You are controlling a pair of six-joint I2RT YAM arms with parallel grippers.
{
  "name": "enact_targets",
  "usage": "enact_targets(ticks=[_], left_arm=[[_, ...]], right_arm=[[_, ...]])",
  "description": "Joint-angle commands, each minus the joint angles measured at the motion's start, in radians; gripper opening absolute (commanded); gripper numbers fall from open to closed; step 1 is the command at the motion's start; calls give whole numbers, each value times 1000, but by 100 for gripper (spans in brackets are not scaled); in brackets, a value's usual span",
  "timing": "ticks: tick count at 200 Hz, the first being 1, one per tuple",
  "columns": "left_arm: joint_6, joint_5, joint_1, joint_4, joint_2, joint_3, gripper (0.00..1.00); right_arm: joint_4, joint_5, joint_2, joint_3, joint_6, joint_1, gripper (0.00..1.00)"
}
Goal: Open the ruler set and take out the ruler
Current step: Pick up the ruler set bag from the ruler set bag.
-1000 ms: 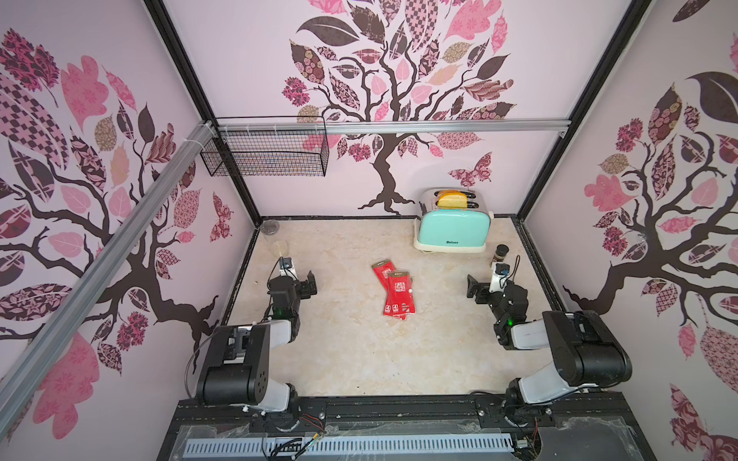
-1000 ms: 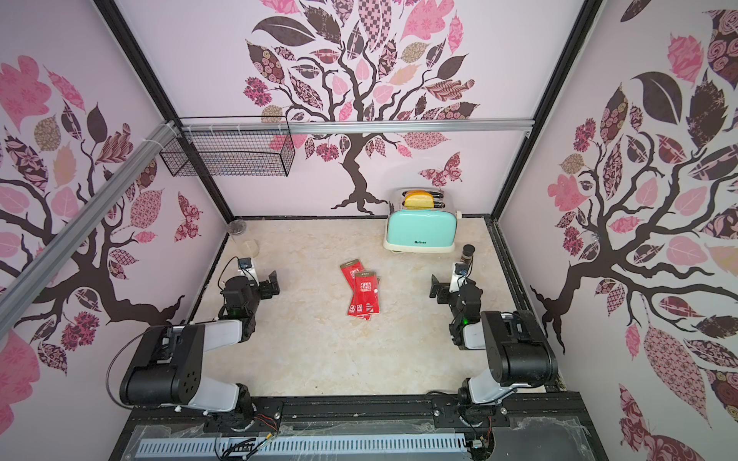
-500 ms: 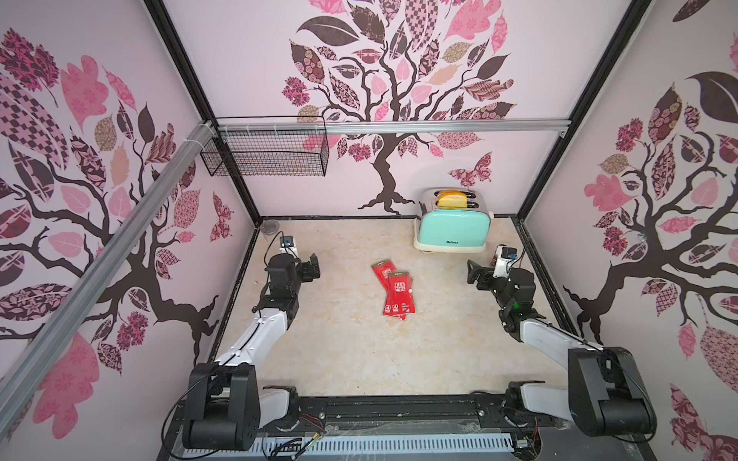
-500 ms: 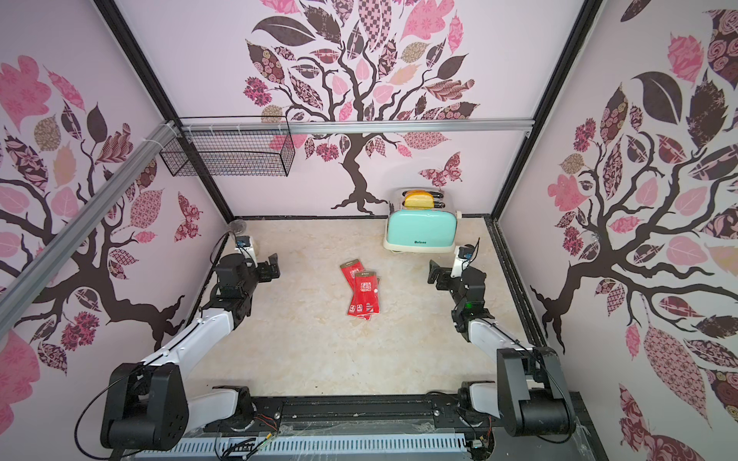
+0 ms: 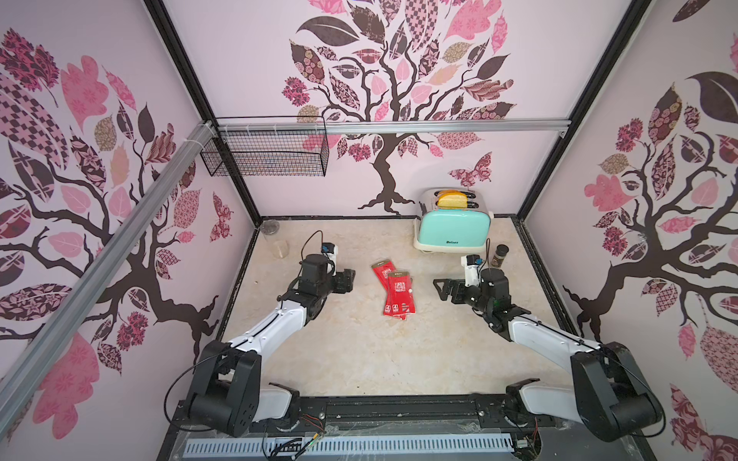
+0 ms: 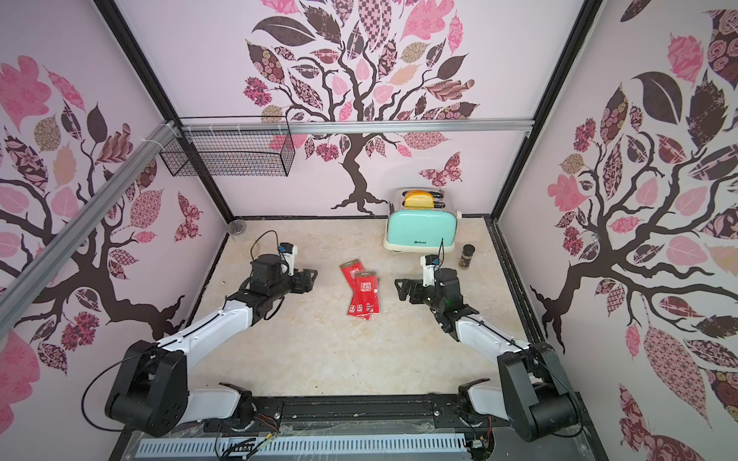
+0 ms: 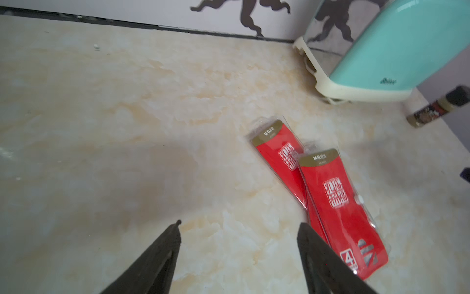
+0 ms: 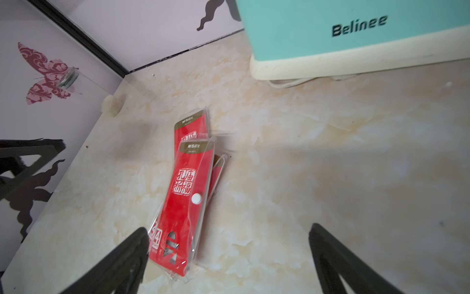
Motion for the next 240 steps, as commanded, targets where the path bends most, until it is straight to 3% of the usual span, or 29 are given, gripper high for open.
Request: enact_targets(ticks=[1,31,77,176,240], left_arm=[[-32,38,-60,22,67,28,62],[-56,70,-135,71,188,69,43],[-92,98,-212,140,328,124,27],[-139,148,-232,263,484,156,14],[-145,143,-231,263,531,171,13]], right_arm=[[-24,-30,20,-2,61,38,100],[17,-67,51,-34,101,65,98],[44,-70,114,-34,134,104,95],[165,-114,339,47,201,188,83],[197,-165,400,92,203,196,74]])
